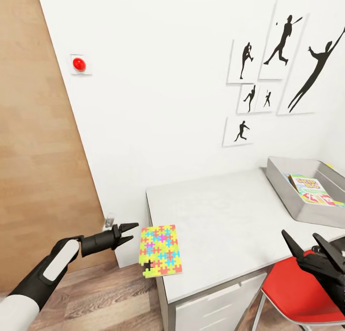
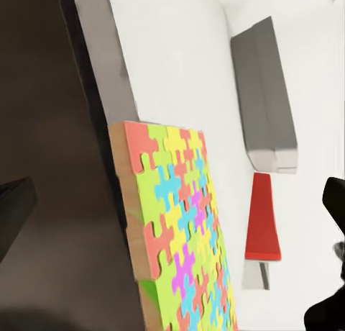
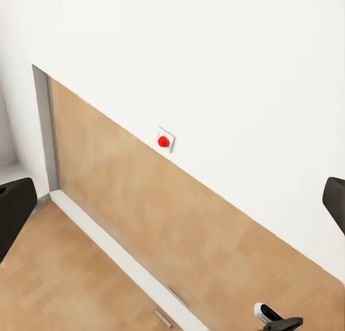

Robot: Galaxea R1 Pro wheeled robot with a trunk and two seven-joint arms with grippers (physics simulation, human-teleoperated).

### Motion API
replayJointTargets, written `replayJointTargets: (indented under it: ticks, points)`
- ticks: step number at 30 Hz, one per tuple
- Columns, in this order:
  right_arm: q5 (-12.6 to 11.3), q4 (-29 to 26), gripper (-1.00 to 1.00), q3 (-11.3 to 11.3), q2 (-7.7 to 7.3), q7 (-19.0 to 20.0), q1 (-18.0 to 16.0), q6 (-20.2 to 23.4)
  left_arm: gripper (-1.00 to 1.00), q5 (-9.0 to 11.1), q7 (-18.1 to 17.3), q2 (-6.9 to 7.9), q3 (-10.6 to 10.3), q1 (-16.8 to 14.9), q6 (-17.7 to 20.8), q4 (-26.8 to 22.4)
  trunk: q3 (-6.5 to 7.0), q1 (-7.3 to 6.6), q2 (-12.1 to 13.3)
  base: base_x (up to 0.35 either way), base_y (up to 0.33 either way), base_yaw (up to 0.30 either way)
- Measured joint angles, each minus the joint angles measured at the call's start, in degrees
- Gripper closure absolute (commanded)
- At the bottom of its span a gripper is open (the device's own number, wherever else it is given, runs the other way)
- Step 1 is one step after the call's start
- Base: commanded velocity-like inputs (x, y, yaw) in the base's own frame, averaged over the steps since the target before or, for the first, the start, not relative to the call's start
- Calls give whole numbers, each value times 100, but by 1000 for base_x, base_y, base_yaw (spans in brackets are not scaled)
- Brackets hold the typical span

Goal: Put all the toys in the child's room - the three board games (two on the bed and one on the table), the two jigsaw puzzles on the table, and the tennis ball on the table - inside the toy box on the table in the child's room.

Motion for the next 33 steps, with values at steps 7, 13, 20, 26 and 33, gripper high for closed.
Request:
replayJointTargets:
  ticks: [7,13,20,26,33]
  points:
    - [54,204,-100,-54,-20,225,22,83,-100,55,10,48,-3,15,52,35,0,0,0,-21,0,0]
    - [69,399,-100,-59,-30,255,26,73,-100,40,8,87,2,16,54,37,0,1,0,-64,70,0]
    - [78,624,-100,-53,-24,239,26,61,-100,38,8,101,6,17,48,37,0,1,0,-46,84,0]
    - [85,815,-100,-22,-20,233,27,-112,-100,44,8,214,22,17,34,44,0,0,0,-25,76,0]
    - [407,850,-100,1,43,-67,28,-180,-100,51,35,385,38,17,-2,46,0,0,0,-1,78,0]
